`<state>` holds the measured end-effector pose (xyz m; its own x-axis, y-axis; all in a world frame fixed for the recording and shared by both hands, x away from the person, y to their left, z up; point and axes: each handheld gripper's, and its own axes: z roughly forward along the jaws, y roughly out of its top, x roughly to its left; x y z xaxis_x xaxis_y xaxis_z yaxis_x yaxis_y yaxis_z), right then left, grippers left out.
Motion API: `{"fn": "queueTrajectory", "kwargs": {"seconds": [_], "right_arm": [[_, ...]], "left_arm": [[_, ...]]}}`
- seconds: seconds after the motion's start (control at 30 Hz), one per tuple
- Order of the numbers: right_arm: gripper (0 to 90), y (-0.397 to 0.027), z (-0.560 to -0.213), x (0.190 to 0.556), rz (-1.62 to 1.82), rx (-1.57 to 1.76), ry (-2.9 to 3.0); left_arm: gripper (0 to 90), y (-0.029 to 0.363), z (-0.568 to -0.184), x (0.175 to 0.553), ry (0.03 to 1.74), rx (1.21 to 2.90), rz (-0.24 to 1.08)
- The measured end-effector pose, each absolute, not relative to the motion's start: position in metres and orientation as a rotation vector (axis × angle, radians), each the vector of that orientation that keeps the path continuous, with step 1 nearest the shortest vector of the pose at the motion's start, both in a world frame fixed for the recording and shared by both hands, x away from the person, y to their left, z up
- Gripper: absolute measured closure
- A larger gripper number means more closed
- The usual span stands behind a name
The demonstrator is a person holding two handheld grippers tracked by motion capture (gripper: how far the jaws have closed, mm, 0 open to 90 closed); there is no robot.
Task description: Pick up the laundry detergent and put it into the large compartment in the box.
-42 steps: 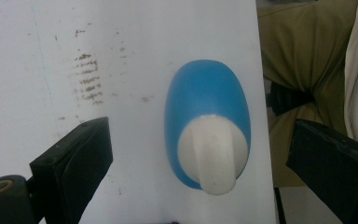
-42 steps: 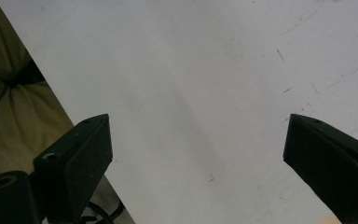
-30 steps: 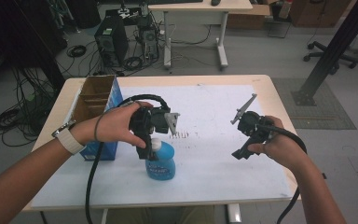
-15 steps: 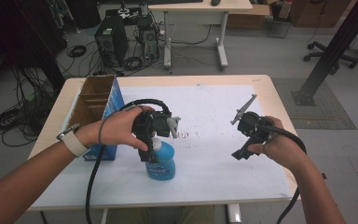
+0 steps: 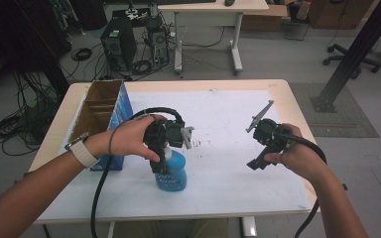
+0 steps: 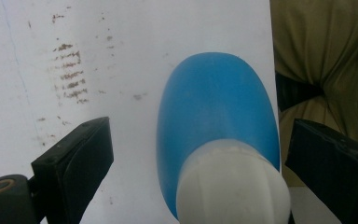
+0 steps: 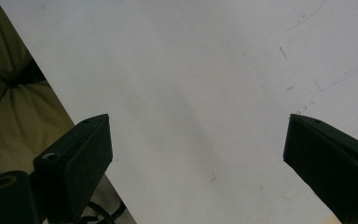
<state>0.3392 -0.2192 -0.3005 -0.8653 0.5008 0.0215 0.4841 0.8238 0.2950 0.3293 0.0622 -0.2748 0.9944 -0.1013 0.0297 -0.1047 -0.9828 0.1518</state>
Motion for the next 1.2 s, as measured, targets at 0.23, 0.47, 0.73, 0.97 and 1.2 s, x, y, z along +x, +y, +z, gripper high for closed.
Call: {"fn": "queueTrajectory", "kwargs": {"seconds": [0.23,0.47,0.73,0.97,1.2], "right_arm": [[8.1,-0.219,-0.302,0.339,0.455,0.797,2.947],[8.1,-0.219,-0.301,0.339,0.455,0.798,2.948],[8.1,-0.220,-0.302,0.339,0.455,0.803,2.945],[8.1,-0.221,-0.302,0.338,0.458,0.806,2.943],[8.1,-0.221,-0.302,0.339,0.454,0.804,2.946]], "left_arm": [[7.9,0.064,-0.281,0.331,-0.145,2.990,0.031],[8.5,0.063,-0.285,0.332,-0.142,2.997,0.036],[11.5,0.061,-0.287,0.332,-0.158,3.000,0.027],[14.9,0.061,-0.287,0.332,-0.165,3.001,0.019],[22.1,0.061,-0.287,0.332,-0.180,2.999,0.002]]}}
